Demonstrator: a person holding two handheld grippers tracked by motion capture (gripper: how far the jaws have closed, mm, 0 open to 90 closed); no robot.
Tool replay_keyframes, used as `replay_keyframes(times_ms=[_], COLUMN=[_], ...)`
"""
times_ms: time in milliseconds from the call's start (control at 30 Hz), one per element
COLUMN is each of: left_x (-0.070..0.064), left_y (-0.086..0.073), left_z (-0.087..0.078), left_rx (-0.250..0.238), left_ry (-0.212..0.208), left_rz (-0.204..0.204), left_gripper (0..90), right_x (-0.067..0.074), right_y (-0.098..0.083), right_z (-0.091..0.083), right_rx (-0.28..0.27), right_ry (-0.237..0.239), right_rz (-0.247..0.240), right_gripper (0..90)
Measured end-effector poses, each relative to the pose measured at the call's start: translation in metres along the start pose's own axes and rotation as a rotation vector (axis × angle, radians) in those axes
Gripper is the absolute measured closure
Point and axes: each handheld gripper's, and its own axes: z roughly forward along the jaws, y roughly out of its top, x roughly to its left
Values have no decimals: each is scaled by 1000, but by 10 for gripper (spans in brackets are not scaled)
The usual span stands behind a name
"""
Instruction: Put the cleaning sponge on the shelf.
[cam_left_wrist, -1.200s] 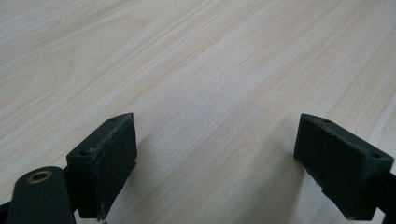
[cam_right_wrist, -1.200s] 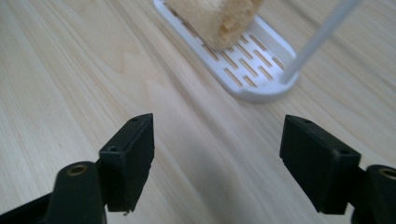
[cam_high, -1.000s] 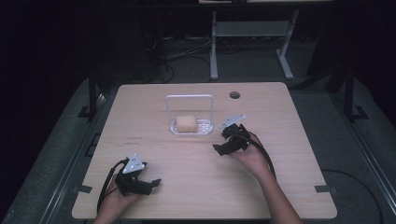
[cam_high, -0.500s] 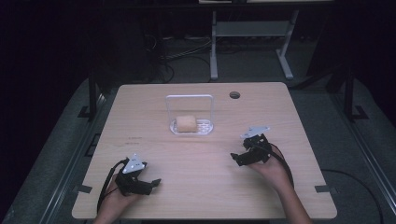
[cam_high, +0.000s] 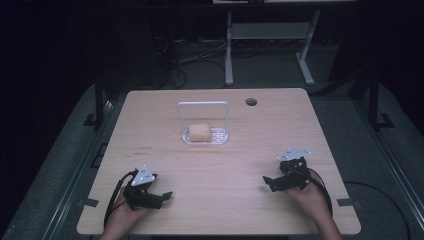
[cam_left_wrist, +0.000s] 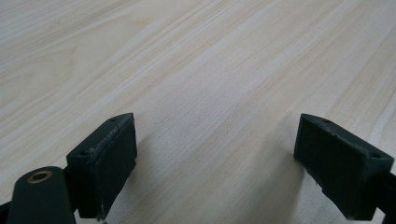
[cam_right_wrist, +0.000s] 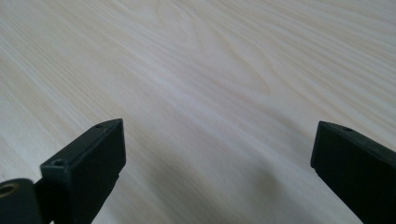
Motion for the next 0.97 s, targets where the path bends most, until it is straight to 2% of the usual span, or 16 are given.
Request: replay_keyframes(times_ms=[200,500,667,767,967], left_x=[0,0,0,0,0], left_y=[0,0,0,0,0], left_z=[0,0,0,0,0], left_rx=[0,0,0,0,0], left_ry=[0,0,0,0,1], left_rz=[0,0,0,0,1], left_gripper=[125,125,125,124,124], right_x=[-2,-4,-5,-7,-8], right_y=[-20,-44,-49,-49,-49], right_z=[-9,-10,-7,-6,-6], right_rx=[1,-51,-71,-63,-62], right_ry=[-14,-13,-6,11,12], right_rz=[19,47,49,64,65], right_gripper=[30,28,20,20,20])
